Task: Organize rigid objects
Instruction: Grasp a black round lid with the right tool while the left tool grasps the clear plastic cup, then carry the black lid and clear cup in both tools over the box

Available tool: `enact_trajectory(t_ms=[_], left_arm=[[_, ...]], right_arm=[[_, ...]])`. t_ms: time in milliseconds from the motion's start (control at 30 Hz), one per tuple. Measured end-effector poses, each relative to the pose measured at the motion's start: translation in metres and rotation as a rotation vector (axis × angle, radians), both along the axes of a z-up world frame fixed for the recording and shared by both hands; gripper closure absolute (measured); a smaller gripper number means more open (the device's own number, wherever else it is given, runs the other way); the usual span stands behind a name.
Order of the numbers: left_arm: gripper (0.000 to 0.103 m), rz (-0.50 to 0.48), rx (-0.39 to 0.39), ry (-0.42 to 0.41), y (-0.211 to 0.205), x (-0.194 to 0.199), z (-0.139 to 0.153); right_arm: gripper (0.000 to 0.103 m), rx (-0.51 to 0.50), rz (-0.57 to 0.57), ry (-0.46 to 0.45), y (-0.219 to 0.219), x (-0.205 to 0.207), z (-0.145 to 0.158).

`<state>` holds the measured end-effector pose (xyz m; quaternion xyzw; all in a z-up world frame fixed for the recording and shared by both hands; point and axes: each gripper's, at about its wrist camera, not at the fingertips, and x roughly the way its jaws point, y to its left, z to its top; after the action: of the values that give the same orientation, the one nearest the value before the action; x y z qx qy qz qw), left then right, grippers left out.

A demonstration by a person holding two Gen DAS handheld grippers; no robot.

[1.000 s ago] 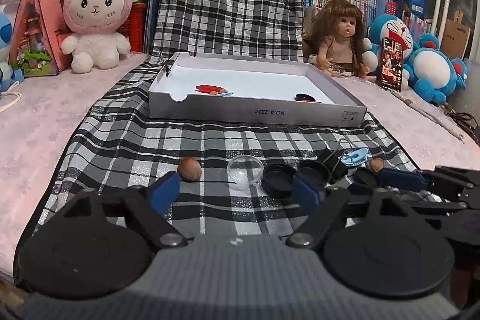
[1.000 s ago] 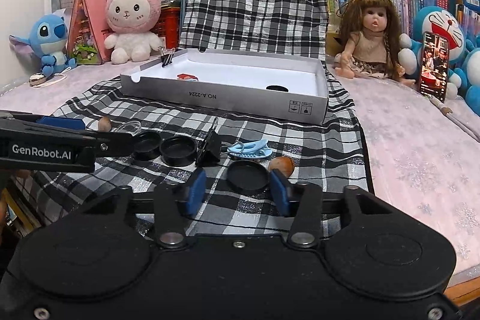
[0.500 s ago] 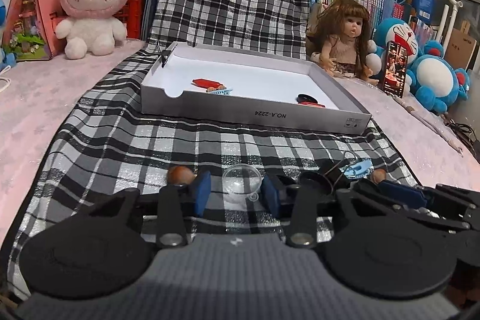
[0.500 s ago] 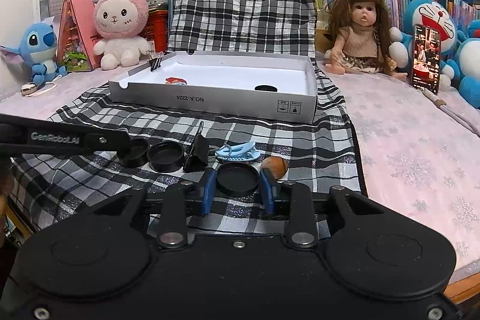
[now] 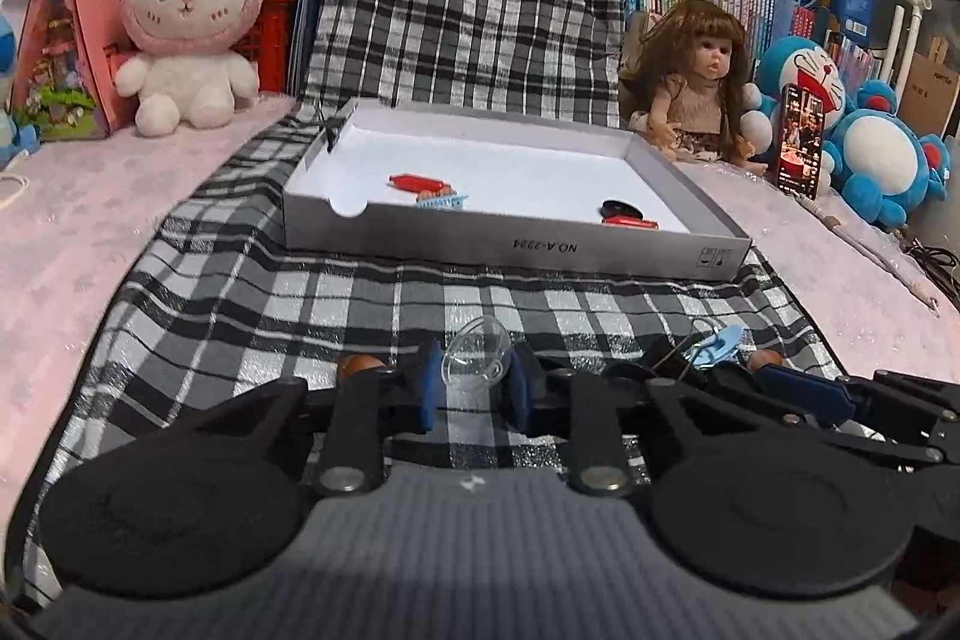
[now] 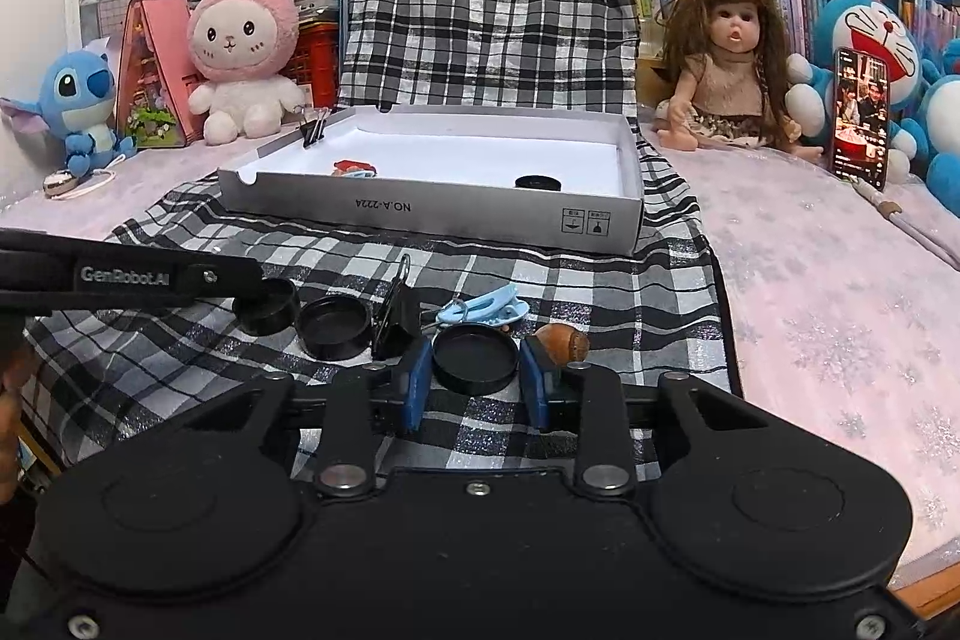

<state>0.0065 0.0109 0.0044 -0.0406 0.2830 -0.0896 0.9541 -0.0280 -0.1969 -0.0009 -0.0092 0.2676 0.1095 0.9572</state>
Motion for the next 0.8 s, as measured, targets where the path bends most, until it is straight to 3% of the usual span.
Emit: enact_trajectory(t_ms=[400,533,800], left_arm=[[0.065,-0.018,0.012,0.009,0.011,-0.022,0.005],[0.054,-0.002,0.053,0.004,0.01,-0.022,0.002],[0.051,-0.026,0.026,0.025,0.006,-0.014,-0.003]], right_arm=[[0.072,0.004,0.009,-0.004,0.0,-0.005,0.001],[0.072,0.0,0.01,-0.009,0.001,-0.007,0.002],[0.072,0.0,0.015,-0.009,0.003,-0.008,0.002]])
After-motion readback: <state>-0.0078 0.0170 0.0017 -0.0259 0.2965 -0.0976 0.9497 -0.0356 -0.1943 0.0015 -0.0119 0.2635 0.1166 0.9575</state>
